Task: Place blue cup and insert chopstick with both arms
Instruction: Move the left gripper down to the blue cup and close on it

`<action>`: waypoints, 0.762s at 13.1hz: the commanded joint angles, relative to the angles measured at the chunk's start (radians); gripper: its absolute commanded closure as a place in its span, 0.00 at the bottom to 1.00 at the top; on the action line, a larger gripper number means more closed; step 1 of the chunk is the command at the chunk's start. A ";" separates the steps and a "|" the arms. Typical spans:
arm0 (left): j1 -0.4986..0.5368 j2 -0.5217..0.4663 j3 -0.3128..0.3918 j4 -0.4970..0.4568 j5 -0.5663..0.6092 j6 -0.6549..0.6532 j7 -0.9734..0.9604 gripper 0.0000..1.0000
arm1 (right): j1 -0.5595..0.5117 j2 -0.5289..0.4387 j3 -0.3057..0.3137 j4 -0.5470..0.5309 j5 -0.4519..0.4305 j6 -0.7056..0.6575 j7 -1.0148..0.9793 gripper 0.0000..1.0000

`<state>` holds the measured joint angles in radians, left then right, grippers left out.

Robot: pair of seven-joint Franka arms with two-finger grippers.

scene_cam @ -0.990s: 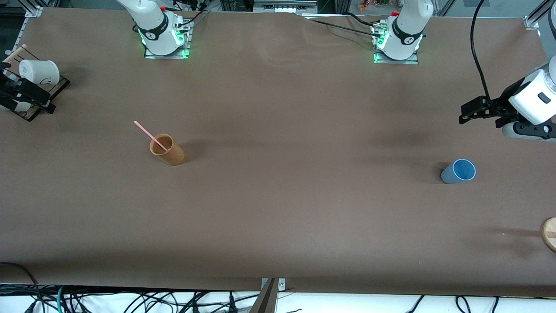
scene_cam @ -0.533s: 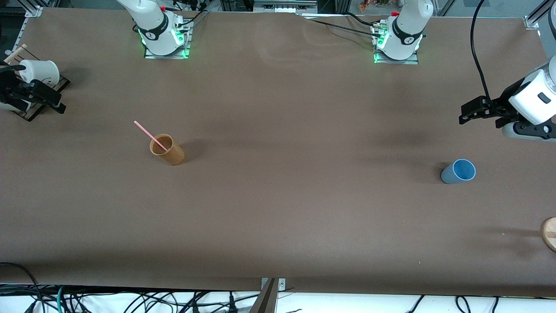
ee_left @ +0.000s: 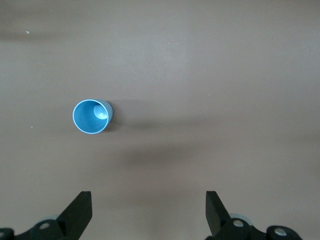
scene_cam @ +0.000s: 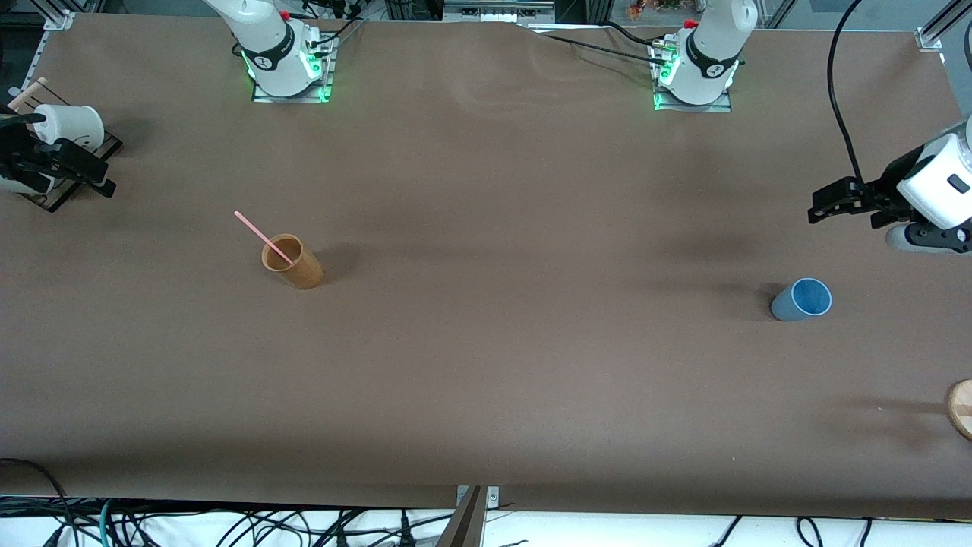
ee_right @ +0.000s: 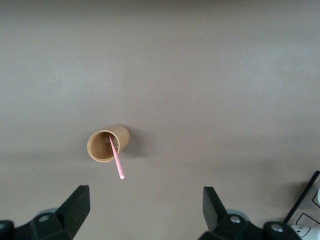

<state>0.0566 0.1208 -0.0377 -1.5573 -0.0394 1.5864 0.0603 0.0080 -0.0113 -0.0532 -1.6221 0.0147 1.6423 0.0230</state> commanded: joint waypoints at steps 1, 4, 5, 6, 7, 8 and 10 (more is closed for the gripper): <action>0.017 0.080 0.005 0.063 -0.011 -0.006 0.019 0.00 | -0.005 -0.016 0.003 -0.013 -0.005 -0.019 -0.011 0.00; 0.057 0.180 0.015 0.100 -0.011 0.000 0.019 0.00 | -0.005 -0.015 0.003 -0.015 -0.005 -0.019 -0.008 0.00; 0.066 0.210 0.016 0.103 -0.010 0.035 0.027 0.00 | -0.005 -0.015 0.003 -0.015 -0.005 -0.019 -0.011 0.00; 0.074 0.230 0.024 0.103 0.007 0.065 0.050 0.00 | -0.005 -0.010 0.004 -0.013 -0.007 -0.019 -0.012 0.00; 0.098 0.235 0.025 0.089 0.022 0.099 0.103 0.00 | -0.005 -0.010 0.004 -0.013 -0.005 -0.019 -0.014 0.00; 0.130 0.249 0.027 0.060 0.024 0.145 0.142 0.00 | -0.005 -0.010 0.004 -0.013 -0.005 -0.019 -0.015 0.00; 0.198 0.269 0.025 -0.001 0.027 0.251 0.217 0.00 | -0.005 -0.009 0.004 -0.013 -0.005 -0.019 -0.011 0.00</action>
<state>0.2041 0.3788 -0.0071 -1.5174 -0.0312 1.7652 0.1949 0.0078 -0.0088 -0.0534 -1.6248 0.0147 1.6281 0.0217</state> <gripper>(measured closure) 0.000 0.000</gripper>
